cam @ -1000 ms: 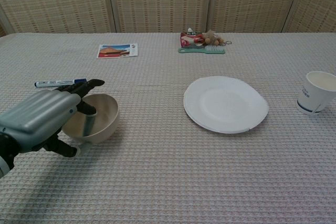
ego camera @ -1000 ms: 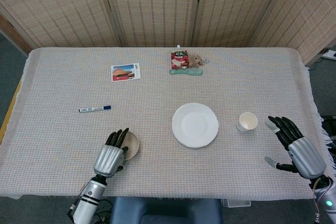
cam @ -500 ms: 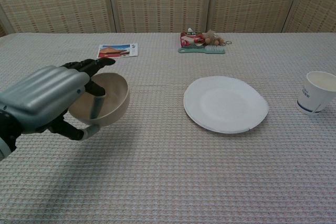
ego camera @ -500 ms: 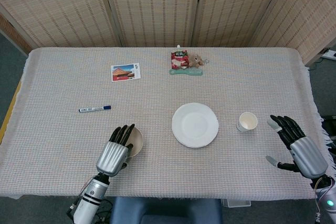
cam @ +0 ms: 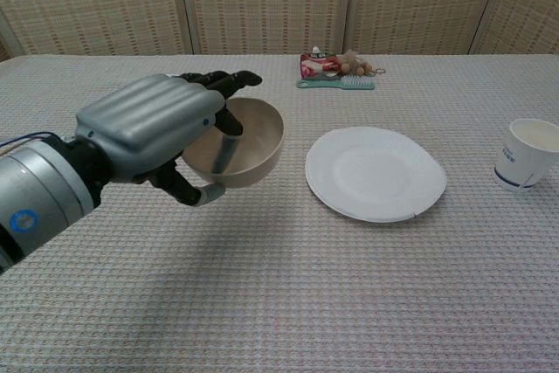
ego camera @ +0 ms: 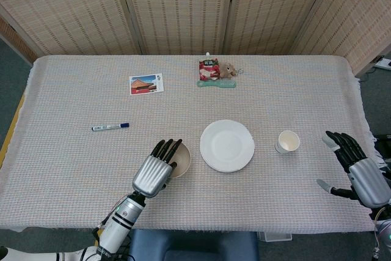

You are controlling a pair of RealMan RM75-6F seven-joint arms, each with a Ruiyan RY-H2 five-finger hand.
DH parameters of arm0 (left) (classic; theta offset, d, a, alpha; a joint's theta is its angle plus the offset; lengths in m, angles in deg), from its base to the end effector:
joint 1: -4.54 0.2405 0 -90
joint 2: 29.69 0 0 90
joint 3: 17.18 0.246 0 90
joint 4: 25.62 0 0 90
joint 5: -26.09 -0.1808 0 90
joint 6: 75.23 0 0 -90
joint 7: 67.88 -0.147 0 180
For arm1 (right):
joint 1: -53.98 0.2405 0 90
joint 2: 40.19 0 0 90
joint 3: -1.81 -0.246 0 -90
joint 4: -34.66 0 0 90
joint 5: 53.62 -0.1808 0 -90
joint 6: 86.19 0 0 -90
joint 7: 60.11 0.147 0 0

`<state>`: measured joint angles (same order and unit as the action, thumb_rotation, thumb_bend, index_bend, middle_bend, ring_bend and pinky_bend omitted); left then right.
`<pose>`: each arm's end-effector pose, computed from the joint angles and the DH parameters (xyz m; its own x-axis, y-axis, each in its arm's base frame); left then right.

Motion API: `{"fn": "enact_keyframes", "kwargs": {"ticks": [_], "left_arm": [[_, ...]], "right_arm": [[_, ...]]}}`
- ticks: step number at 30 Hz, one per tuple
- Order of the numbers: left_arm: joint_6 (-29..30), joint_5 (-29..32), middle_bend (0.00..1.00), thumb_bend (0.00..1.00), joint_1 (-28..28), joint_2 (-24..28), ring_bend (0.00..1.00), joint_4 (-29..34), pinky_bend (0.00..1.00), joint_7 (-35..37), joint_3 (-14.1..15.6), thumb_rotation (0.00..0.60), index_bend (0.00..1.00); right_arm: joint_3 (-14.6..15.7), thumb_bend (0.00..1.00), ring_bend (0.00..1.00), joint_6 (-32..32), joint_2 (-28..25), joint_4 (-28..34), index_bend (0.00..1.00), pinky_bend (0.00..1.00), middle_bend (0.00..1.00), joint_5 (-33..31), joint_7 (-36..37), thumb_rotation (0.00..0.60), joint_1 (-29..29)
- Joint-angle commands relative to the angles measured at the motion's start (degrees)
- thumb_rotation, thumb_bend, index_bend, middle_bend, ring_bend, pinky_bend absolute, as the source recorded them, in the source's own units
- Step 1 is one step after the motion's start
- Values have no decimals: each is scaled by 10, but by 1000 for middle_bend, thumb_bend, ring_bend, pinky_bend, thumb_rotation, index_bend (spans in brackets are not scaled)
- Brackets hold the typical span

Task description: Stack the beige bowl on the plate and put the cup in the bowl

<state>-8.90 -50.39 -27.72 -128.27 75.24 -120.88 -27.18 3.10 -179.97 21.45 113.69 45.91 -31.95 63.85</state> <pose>-0.0754 0.2496 -0.0067 0.5700 -0.0078 0.8216 0.7000 -0.5191 -0.4905 -0.2790 -0.1914 0.2068 0.1942 -0.0091 0.9809 -0.9254 -0.3335 0.1801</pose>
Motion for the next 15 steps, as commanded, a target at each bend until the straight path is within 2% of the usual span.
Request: {"fn": "enact_keyframes", "kwargs": {"ticks": [1,9,15], "left_arm": [[-17,17,44,335,-23,-9,0,-6,139,-9,-17,600,668],[-49,70,48,335,-82,-50,0,-48,139,-30,-53,600,672],[-81,103,48,335,-135,-93,0,-117,139,-16,-76,600,673]], "right_arm": [[-4,209,0,9,-2,-6,0,0,0,-11,17,600,2],[-7,209,0,20,-10,-24,0,0,0,-27,69,600,3],[-15,209,0,34,-15,-44,0,0,0,-53,109,600,0]]}}
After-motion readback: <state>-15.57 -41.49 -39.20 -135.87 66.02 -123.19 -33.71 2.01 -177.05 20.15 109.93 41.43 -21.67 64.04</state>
